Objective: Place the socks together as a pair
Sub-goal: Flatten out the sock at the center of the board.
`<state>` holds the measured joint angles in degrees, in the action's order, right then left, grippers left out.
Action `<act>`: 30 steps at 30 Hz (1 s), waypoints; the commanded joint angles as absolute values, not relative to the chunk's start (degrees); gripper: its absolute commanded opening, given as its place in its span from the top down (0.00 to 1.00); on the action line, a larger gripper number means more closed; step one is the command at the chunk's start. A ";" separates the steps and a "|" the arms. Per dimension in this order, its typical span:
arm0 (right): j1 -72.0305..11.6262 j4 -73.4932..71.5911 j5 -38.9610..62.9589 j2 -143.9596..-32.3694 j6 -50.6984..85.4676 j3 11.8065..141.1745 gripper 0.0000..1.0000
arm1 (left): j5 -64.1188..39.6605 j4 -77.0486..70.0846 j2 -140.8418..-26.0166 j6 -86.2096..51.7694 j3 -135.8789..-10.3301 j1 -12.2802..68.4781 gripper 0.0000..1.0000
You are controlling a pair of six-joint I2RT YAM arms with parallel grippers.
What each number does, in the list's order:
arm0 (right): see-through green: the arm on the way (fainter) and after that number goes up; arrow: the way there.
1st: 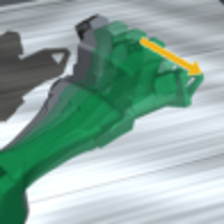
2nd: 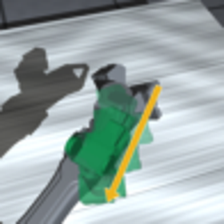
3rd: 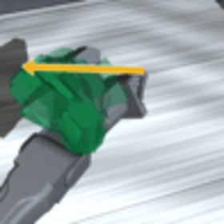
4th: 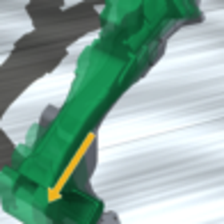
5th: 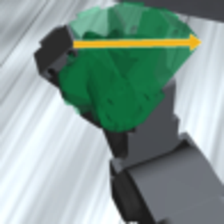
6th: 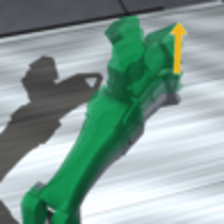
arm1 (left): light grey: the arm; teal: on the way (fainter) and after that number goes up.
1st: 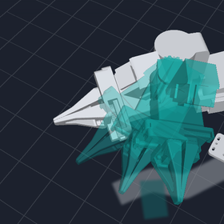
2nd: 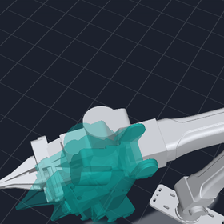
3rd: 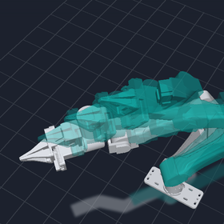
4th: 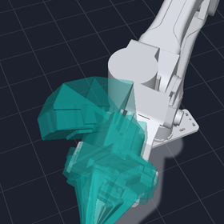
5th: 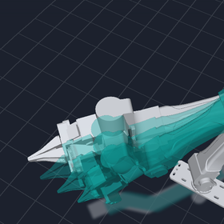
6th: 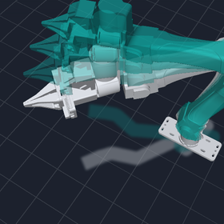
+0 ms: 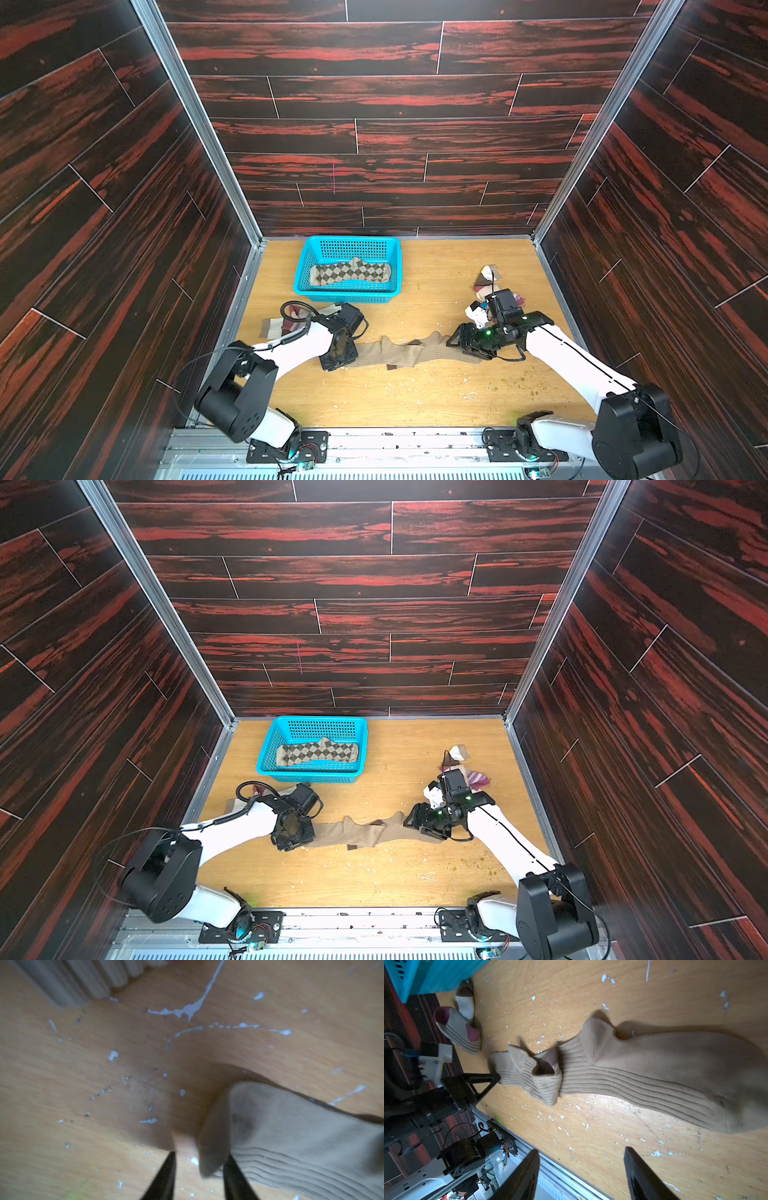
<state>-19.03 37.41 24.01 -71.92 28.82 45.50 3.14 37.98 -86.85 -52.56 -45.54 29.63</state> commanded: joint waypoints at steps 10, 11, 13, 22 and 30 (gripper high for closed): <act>-19.42 38.52 24.52 -70.64 28.48 46.58 0.33 | 13.17 48.74 -78.23 -49.30 -49.83 28.78 0.92; -19.47 38.49 24.48 -70.56 28.48 46.44 0.33 | 13.56 49.69 -75.95 -49.40 -49.68 28.82 0.93; -19.39 38.32 24.52 -70.58 28.52 46.28 0.33 | 14.12 52.56 -71.47 -49.86 -50.31 28.83 0.94; -19.38 38.91 24.60 -70.75 28.13 46.66 0.33 | 25.63 72.53 -54.62 -48.21 -70.54 28.83 0.93; -19.43 40.49 24.17 -70.58 27.33 47.30 0.33 | 21.00 76.11 -60.90 -44.35 -86.72 31.61 0.94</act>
